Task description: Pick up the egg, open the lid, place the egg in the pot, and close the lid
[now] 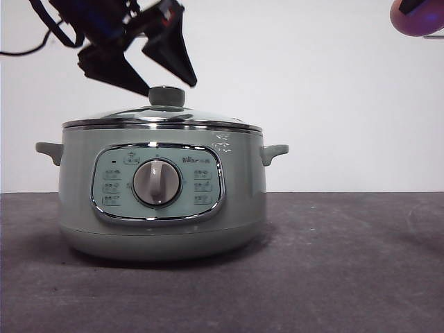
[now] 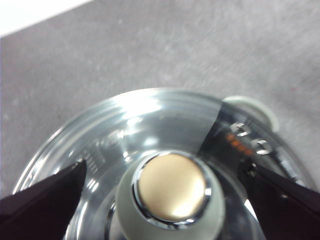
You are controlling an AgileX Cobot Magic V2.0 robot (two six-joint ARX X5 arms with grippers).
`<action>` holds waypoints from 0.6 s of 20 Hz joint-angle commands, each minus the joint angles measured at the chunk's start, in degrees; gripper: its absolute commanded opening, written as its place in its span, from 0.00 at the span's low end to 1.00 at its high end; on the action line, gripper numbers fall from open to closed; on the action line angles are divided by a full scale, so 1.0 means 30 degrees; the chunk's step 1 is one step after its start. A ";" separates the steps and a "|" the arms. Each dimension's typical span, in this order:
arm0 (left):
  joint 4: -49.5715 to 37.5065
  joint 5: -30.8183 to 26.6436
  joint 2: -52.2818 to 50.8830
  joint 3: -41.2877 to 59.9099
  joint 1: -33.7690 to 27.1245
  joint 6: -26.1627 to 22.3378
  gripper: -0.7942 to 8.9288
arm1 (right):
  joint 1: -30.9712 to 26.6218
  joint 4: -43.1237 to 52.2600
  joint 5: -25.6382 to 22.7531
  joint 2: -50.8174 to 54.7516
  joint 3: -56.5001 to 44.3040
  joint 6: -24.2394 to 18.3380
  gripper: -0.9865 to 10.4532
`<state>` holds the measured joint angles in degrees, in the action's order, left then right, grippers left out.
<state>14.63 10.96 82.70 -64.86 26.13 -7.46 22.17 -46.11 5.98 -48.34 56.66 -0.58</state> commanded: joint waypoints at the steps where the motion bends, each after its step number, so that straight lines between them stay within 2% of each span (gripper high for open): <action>1: -0.0306 -0.0306 0.0372 -0.0036 0.0138 -0.0015 0.73 | 0.0051 0.0175 0.0022 0.0029 0.0000 0.0240 0.07; 3: -0.0299 -0.0423 0.0415 -0.0036 0.0175 -0.0015 0.70 | 0.0051 0.0189 0.0015 0.0029 0.0000 0.0233 0.07; 6: -0.0124 -0.0605 0.0415 -0.0036 0.0240 -0.0007 0.39 | 0.0044 0.0197 0.0015 0.0029 0.0000 0.0233 0.07; 7: 0.0007 -0.0612 0.0415 -0.0036 0.0270 -0.0015 0.33 | 0.0044 0.0197 0.0015 0.0029 0.0000 0.0233 0.07; 10: 0.0015 -0.0568 0.0415 -0.0036 0.0299 -0.0007 0.19 | 0.0044 0.0248 0.0007 0.0022 0.0000 0.0226 0.07; 12: 0.0015 -0.0539 0.0415 -0.0036 0.0306 -0.0007 0.14 | 0.0044 0.0284 0.0007 0.0022 0.0000 0.0211 0.07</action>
<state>14.92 9.61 83.74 -64.88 27.18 -7.46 22.17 -45.89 5.98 -48.34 56.66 -0.56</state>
